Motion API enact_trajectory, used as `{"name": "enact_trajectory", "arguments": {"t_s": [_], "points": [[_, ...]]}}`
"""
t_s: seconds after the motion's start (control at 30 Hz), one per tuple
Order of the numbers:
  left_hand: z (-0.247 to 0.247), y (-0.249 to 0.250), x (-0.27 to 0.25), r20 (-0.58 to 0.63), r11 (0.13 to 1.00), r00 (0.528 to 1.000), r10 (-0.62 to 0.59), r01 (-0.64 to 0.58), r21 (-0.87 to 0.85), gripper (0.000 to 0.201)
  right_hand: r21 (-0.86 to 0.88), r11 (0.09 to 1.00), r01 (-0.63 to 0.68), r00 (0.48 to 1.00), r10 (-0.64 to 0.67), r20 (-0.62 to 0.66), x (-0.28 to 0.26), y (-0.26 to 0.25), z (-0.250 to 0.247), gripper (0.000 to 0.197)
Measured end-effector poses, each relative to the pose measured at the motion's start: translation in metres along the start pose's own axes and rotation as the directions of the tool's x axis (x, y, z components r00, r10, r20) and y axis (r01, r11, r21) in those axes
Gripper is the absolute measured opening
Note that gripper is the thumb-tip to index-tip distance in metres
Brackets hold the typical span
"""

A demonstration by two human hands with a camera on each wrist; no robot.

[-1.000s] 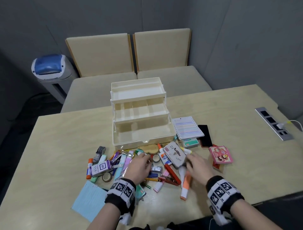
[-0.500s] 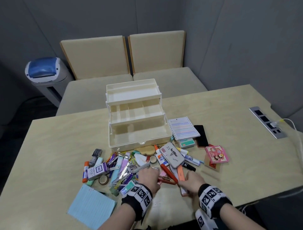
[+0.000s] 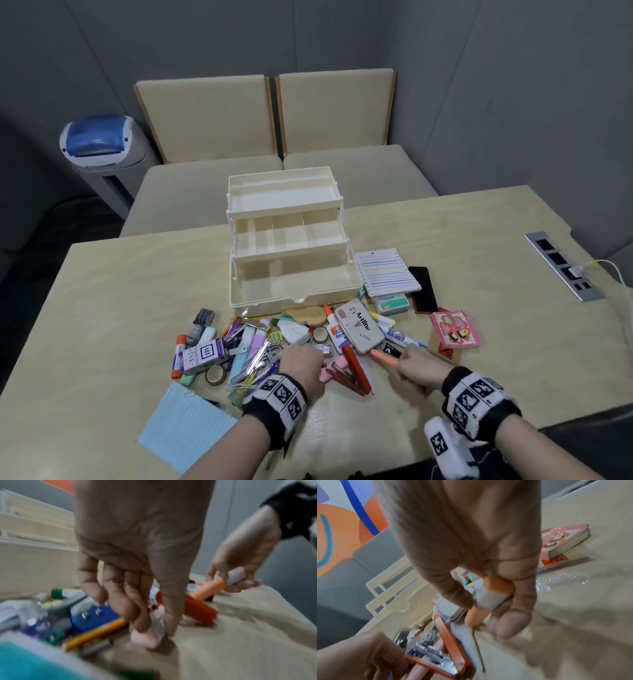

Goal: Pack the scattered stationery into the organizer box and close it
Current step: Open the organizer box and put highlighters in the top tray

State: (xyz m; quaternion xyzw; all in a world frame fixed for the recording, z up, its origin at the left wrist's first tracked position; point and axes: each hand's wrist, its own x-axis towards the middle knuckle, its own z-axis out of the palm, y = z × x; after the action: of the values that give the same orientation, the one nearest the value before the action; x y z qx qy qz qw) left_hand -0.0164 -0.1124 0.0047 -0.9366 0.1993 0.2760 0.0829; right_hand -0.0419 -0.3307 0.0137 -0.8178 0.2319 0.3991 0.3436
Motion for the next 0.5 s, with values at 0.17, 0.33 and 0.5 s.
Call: {"name": "enact_trajectory", "arguments": {"t_s": [0.17,0.33,0.5], "points": [[-0.016,-0.035,-0.007,0.009,1.000,1.000,-0.009,0.009,0.011,0.043,-0.355,0.932,0.078,0.982,-0.132,-0.132,0.000,0.004,-0.016,0.012],[-0.027,-0.069,-0.014,-0.041,0.971,0.999,-0.036,0.025,-0.237,0.038,-0.169,0.938,0.302,0.855,-0.345,-0.387,0.022,-0.030,-0.010,0.022],[-0.018,-0.086,-0.018,-0.145,0.762,0.986,-0.087,-0.028,-0.647,0.023,-0.174,0.941,0.291,0.864,-0.337,-0.375,0.048,-0.046,0.022,0.037]]}}
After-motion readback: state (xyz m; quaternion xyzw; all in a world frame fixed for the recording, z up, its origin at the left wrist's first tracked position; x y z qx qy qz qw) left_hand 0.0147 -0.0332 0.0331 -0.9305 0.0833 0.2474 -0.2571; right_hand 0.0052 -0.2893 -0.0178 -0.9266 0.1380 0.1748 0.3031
